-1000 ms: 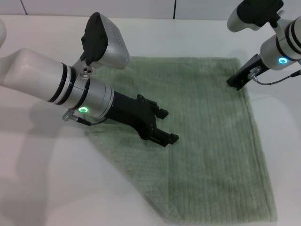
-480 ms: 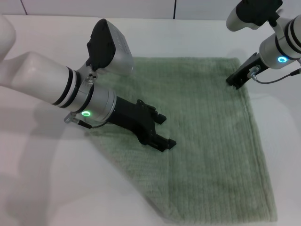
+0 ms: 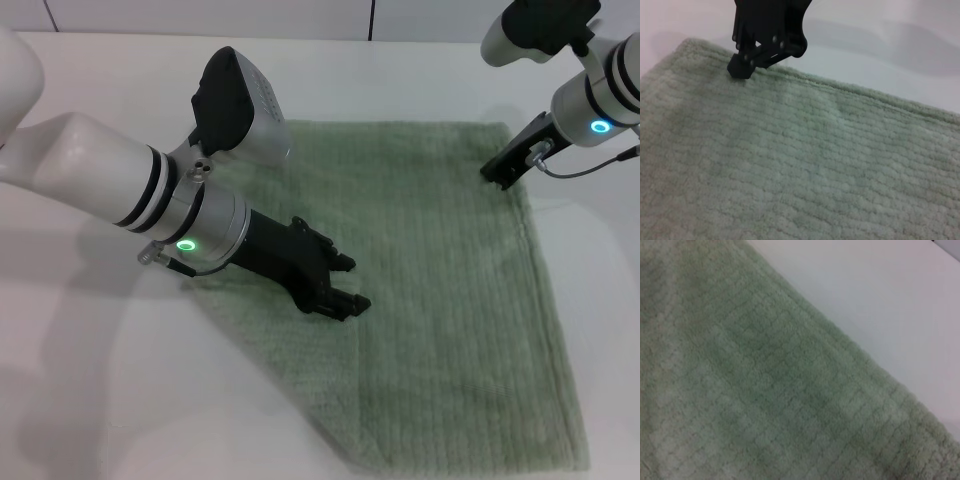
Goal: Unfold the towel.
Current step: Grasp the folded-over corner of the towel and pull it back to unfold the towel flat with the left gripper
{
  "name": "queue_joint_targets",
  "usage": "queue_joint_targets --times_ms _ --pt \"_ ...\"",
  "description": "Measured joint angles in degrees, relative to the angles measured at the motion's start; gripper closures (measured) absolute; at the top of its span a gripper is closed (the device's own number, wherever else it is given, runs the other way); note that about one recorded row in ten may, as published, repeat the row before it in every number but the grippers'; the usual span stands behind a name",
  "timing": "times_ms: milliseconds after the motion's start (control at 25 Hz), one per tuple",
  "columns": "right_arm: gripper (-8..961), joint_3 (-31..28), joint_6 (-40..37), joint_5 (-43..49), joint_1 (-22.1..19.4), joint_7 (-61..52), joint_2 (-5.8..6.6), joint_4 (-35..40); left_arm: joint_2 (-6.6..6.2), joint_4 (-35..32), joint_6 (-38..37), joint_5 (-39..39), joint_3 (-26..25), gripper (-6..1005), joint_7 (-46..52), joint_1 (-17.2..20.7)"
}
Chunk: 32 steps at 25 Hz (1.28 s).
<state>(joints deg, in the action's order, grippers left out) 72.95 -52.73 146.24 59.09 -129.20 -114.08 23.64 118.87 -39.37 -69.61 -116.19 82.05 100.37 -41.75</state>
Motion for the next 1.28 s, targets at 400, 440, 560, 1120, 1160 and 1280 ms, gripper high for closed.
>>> queue_joint_targets --times_ms 400,440,560,1120,1160,1280 --pt "932 0.0 0.0 0.1 -0.2 0.0 0.0 0.0 -0.18 -0.7 -1.7 -0.6 -0.4 602 0.4 0.0" --pt "931 0.0 0.0 0.1 -0.2 0.0 0.0 0.0 -0.2 -0.7 -2.0 -0.7 -0.5 648 0.4 0.0" --pt "927 0.0 0.0 0.2 -0.2 0.0 0.0 0.0 -0.3 -0.7 -2.6 -0.7 -0.7 785 0.6 0.1" --pt "910 0.0 0.4 0.3 -0.3 0.0 0.0 0.0 -1.63 -4.4 -17.8 -4.6 -14.0 968 0.7 1.1" --pt "909 0.1 0.4 0.3 -0.3 0.0 0.0 0.0 -2.25 -4.6 -21.0 -6.6 -17.4 966 0.7 1.2" --pt "905 0.2 0.4 0.3 -0.3 0.0 0.0 0.0 -2.94 -4.8 -23.7 -8.8 -21.4 963 0.7 1.2"
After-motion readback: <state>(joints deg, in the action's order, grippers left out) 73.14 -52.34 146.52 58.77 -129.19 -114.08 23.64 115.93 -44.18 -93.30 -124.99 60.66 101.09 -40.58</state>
